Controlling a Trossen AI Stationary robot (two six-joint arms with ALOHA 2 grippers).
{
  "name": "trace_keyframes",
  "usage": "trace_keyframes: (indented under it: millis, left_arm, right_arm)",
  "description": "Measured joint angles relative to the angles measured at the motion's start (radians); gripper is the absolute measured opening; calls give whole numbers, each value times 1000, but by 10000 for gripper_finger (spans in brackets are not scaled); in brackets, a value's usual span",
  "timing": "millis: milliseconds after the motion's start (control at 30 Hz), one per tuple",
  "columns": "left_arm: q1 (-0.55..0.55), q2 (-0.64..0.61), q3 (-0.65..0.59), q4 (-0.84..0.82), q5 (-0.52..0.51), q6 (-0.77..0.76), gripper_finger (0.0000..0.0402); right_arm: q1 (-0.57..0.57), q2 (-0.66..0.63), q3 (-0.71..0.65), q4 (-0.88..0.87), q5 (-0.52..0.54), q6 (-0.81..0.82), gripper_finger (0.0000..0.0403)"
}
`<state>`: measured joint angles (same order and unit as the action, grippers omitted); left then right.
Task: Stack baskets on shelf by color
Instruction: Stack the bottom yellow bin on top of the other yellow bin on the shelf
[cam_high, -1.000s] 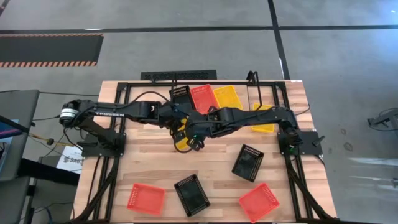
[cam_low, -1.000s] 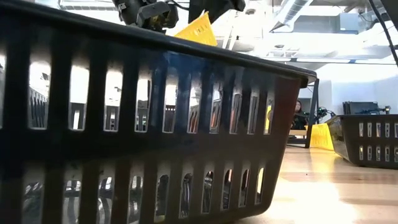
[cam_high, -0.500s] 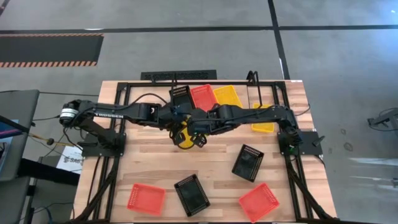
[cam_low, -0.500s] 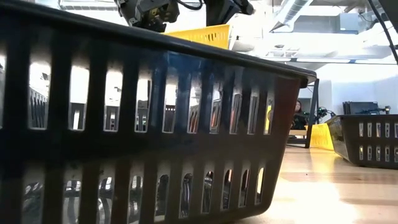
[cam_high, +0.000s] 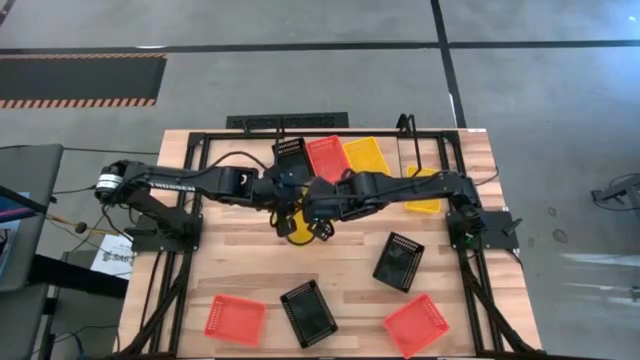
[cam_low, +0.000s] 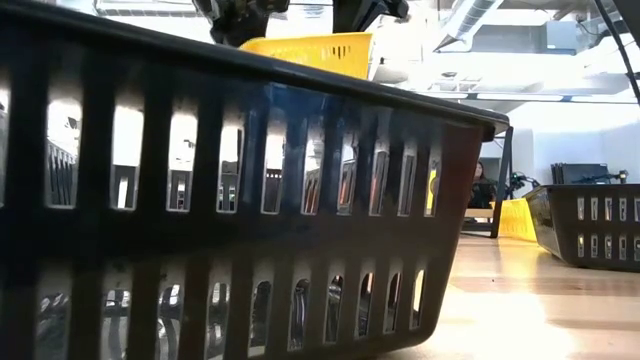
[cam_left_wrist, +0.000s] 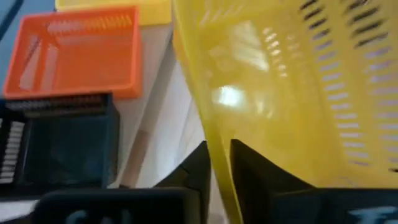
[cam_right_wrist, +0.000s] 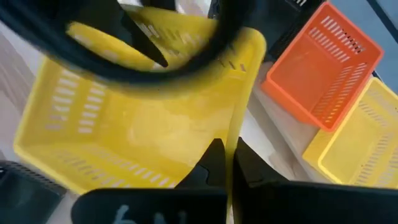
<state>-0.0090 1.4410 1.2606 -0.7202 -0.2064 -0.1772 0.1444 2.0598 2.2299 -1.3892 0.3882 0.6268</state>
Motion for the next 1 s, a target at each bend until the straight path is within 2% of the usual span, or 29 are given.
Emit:
trace_keyframes:
  millis: [67, 200, 300, 400, 633, 733, 867, 1000]
  left_arm:
    - [0, -1, 44, -16, 30, -1, 78]
    - [2, -1, 172, -50, 178, 3, 119]
    - [-11, -6, 256, -128, 175, 13, 139]
    - [-28, -4, 312, -196, 167, 12, 148]
    - [-95, -24, 321, -421, 59, -60, 147]
    - [-144, -36, 293, -525, -56, -111, 147]
    - [-217, -50, 245, -611, -219, -164, 147]
    - [-259, -87, 182, -614, -253, -176, 147]
  right_arm:
    - [2, 2, 0, -26, 0, -1, 3]
    - [4, 3, -2, -88, -16, -11, 3]
    - [14, 0, -2, -86, 12, -10, 3]
    - [9, -28, -3, -178, 50, -3, 3]
    - [-66, -129, -8, -185, 121, -27, 3]
    - [-117, -184, -8, -170, 172, -17, 3]
    - [-181, -262, -8, -166, 263, 41, 3]
    - [-231, -336, -7, -156, 288, 51, 3]
